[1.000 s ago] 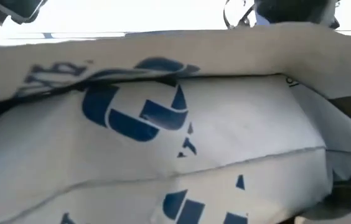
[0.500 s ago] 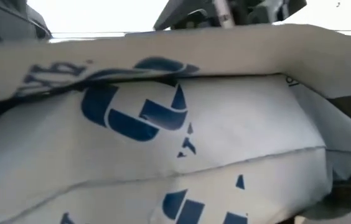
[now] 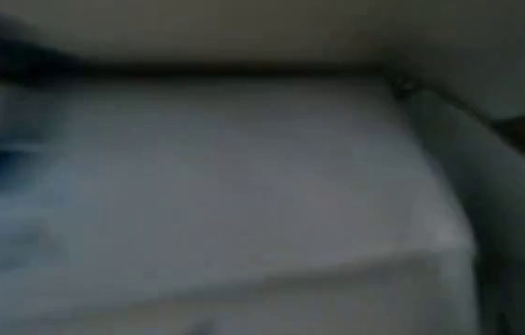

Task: Pick & place medical supplies in basket/bin
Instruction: Put the mailer bag into the blue bin

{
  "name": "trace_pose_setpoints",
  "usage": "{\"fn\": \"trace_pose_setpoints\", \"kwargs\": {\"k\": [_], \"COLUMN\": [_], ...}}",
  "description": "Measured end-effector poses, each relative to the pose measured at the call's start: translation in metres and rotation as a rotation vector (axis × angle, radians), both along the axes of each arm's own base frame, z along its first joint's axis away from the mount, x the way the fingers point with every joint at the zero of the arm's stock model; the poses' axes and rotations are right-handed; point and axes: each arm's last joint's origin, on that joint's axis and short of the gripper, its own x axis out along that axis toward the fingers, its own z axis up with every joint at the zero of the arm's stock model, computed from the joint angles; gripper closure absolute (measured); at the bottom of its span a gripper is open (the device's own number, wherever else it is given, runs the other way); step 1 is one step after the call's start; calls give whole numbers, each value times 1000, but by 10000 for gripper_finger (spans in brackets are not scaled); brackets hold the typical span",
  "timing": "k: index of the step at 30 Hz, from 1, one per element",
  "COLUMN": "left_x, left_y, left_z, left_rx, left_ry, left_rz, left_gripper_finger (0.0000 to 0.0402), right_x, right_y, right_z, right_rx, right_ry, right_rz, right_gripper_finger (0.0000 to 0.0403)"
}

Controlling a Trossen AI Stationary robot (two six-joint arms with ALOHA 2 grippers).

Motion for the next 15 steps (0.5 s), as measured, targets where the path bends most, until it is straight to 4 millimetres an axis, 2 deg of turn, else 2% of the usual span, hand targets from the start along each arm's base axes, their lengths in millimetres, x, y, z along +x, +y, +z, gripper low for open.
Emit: {"fn": "trace_pose_setpoints", "kwargs": {"k": [7,13,15], "left_x": [2,3,5], "left_y": [3,5,7], "left_z": [-1,-1,-2], "left_rx": [92,140,165], "left_ry": [-36,-59,-69], "left_rz": [-21,-19,-9], "left_gripper_finger": [130,130,130], "right_x": [1,-5,-11], "right_y": [1,-9,-14], "right_z": [9,38,32], "right_rx": [-22,-173,-228], "right_ry": [-39,-101,-31], "right_rz": [18,-39,-34], "right_gripper_finger": [73,74,74]}}
